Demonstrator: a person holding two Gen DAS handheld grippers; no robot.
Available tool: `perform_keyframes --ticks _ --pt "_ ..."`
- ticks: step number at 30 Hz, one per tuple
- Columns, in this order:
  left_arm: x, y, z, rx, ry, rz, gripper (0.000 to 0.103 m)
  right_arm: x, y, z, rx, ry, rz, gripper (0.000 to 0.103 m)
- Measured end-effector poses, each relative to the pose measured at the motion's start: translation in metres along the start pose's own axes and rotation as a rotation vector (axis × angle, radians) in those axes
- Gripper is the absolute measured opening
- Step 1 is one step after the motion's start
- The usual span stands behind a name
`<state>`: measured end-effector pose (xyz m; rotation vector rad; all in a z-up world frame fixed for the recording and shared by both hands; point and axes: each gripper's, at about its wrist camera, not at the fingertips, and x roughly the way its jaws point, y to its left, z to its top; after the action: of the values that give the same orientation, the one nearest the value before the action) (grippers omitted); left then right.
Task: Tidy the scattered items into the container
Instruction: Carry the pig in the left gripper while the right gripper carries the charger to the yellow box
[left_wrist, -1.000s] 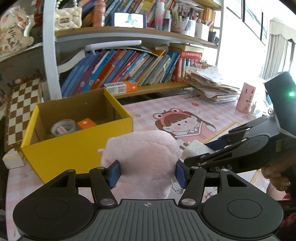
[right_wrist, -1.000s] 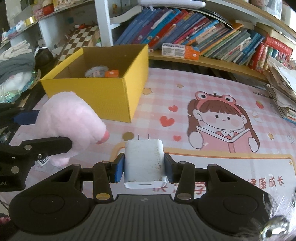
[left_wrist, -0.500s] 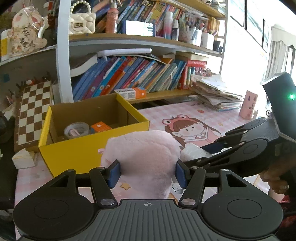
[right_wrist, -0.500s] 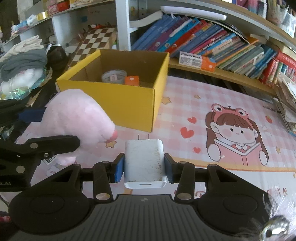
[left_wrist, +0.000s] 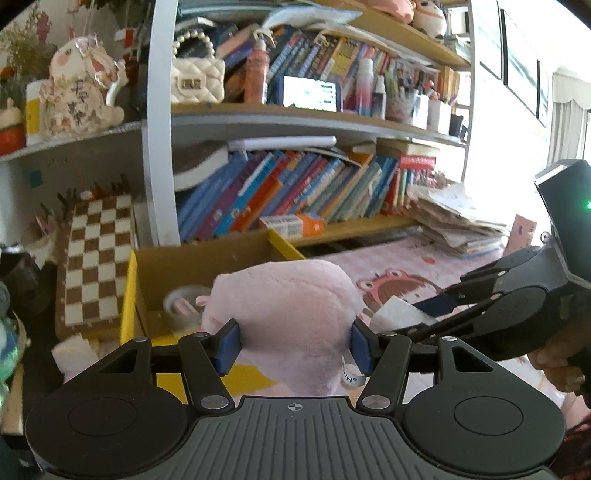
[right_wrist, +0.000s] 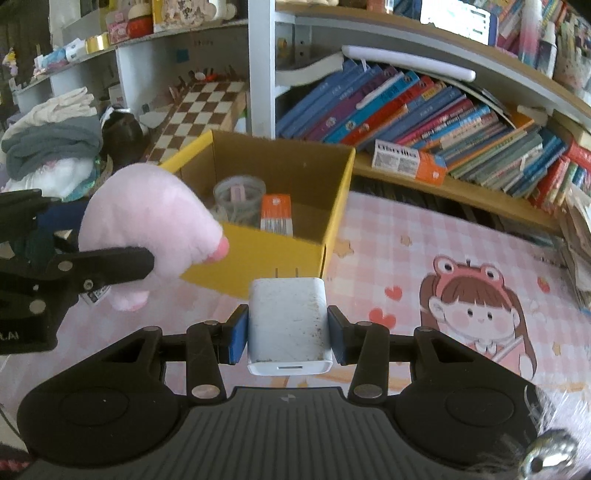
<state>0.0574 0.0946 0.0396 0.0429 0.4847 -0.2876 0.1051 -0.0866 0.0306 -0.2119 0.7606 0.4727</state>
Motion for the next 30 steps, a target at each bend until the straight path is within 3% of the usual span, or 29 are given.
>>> perform_keyframes --ticks 16,30 --pt "0.046 0.037 0.049 0.072 -0.061 0.096 0.059 0.035 0.000 0.082 -0.085 -0.095 0.004 0.042" --pt "0.109 0.069 0.050 0.008 0.047 0.097 0.059 0.105 -0.010 0.125 -0.099 -0.053 -0.021 0.042"
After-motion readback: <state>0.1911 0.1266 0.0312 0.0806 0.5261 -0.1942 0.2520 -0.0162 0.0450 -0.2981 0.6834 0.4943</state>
